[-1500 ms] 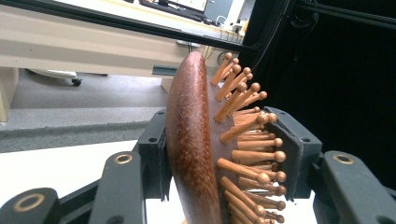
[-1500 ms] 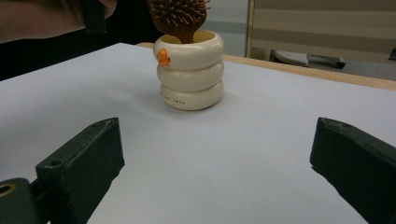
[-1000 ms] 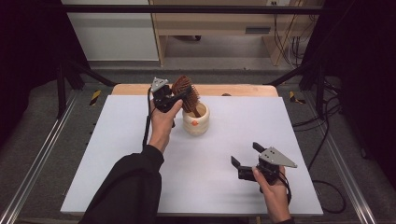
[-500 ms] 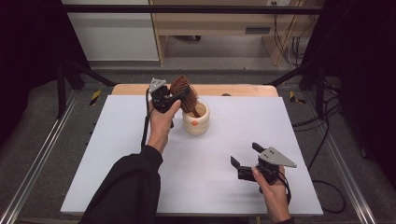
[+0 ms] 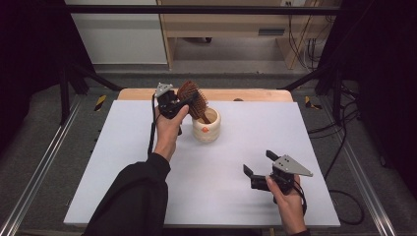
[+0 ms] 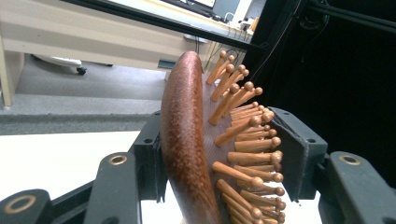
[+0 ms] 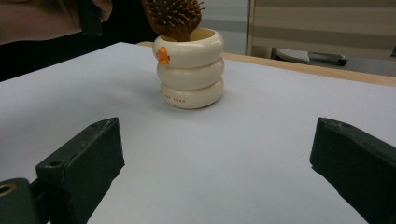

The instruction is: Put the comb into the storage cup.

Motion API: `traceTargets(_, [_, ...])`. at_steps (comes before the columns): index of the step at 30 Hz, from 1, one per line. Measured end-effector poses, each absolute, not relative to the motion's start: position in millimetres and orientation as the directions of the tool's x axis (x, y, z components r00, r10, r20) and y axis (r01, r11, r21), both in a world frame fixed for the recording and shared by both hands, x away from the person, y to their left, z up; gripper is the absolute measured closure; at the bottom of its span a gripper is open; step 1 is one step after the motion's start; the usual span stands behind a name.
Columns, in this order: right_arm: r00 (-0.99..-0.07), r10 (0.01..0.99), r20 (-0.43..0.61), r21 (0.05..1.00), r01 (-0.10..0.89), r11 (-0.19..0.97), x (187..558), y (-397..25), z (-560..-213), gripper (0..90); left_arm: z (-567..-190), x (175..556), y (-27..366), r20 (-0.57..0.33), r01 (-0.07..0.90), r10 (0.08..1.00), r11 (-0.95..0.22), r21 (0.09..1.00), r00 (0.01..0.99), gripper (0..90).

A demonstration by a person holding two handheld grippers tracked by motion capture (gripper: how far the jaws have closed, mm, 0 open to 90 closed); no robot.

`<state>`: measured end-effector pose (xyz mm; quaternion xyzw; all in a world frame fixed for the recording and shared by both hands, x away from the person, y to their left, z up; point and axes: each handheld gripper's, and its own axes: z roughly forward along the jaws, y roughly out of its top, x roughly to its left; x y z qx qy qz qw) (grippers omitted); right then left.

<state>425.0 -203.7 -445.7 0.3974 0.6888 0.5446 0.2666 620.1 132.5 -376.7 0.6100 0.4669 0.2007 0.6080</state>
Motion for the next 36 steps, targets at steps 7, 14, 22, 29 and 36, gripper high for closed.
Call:
traceTargets(7, [-0.542, 0.838, 0.067, 0.962, 0.258, 0.091, 425.0, -203.6, -445.8, 3.0, -377.1, 620.4, 132.3, -0.324, 0.329, 0.818, 0.177, 0.928, 0.476, 42.2])
traceTargets(14, [-0.542, 0.838, 0.067, 0.961, 0.262, 0.092, 425.5, -203.8, -446.2, 3.0, -376.9, 620.1, 132.5, -0.314, 0.325, 0.820, 0.167, 0.931, 0.479, 41.4])
traceTargets(22, [-0.542, 0.838, 0.067, 0.962, 0.259, 0.091, 424.7, -203.3, -445.9, 3.0, -376.3, 619.4, 131.4, -0.300, 0.315, 0.832, 0.160, 0.936, 0.467, 38.0])
traceTargets(29, [-0.544, 0.836, 0.065, 0.961, 0.260, 0.094, 424.9, -203.1, -446.1, 3.0, -375.3, 618.8, 131.7, -0.291, 0.304, 0.831, 0.155, 0.940, 0.474, 33.3])
traceTargets(36, [-0.544, 0.837, 0.065, 0.961, 0.260, 0.094, 424.5, -202.8, -445.9, 3.0, -375.4, 617.6, 129.0, -0.278, 0.298, 0.833, 0.143, 0.944, 0.479, 24.0])
